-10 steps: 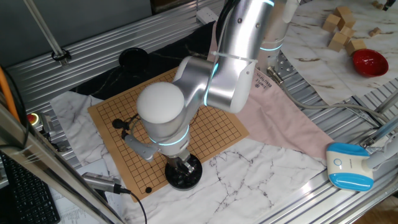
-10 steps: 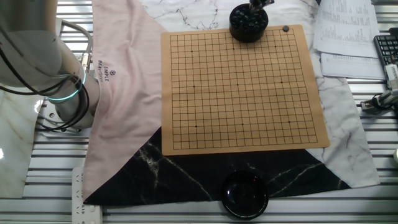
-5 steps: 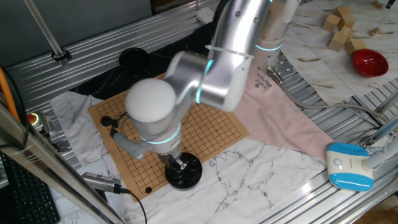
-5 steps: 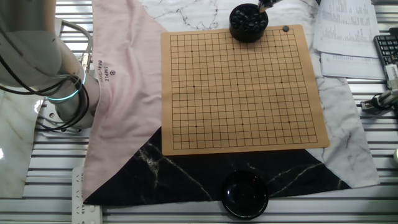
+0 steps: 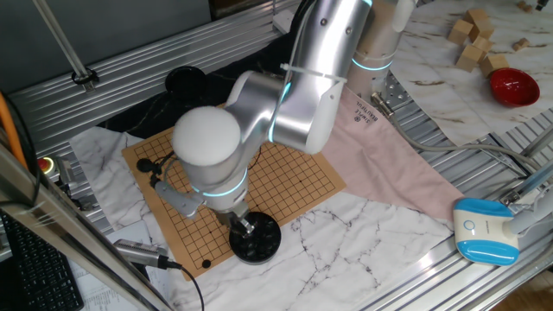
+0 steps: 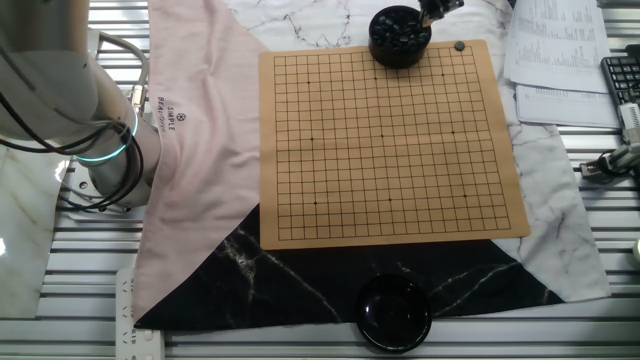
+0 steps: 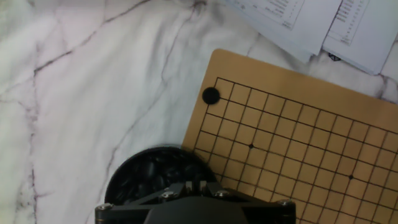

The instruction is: Play the first move as black on the 3-4 point in the upper right corner of the Go board

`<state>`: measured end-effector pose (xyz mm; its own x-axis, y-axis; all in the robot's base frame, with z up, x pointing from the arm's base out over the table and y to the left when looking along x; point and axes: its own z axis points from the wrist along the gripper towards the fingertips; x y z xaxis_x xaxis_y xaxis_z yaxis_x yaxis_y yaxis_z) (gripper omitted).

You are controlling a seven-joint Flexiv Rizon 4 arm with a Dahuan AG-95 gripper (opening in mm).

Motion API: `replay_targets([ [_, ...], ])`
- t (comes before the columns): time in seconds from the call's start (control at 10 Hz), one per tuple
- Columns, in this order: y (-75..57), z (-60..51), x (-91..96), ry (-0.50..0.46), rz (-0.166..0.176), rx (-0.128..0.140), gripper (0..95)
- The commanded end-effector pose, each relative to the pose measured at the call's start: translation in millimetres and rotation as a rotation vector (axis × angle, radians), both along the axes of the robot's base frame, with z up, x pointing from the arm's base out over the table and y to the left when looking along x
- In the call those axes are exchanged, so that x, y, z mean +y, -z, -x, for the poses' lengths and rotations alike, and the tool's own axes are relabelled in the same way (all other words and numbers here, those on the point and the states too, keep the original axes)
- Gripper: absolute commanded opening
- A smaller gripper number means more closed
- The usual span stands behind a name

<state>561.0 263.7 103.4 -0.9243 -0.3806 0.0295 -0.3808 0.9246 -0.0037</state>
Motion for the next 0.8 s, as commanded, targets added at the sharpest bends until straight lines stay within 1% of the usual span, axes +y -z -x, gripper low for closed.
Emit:
replay_targets([
  [0.1,1.5,-2.5,2.0,0.011,0.003,0.013,0.0],
  [0.3,2.3,-0.8,1.5,0.019,0.005,0.013,0.0],
  [0.5,2.3,-0.8,1.5,0.064,0.004,0.014,0.0],
  [0.7,2.3,-0.8,1.5,0.183,0.020,0.029,0.0],
  [0.8,2.3,-0.8,1.5,0.209,0.025,0.031,0.0],
])
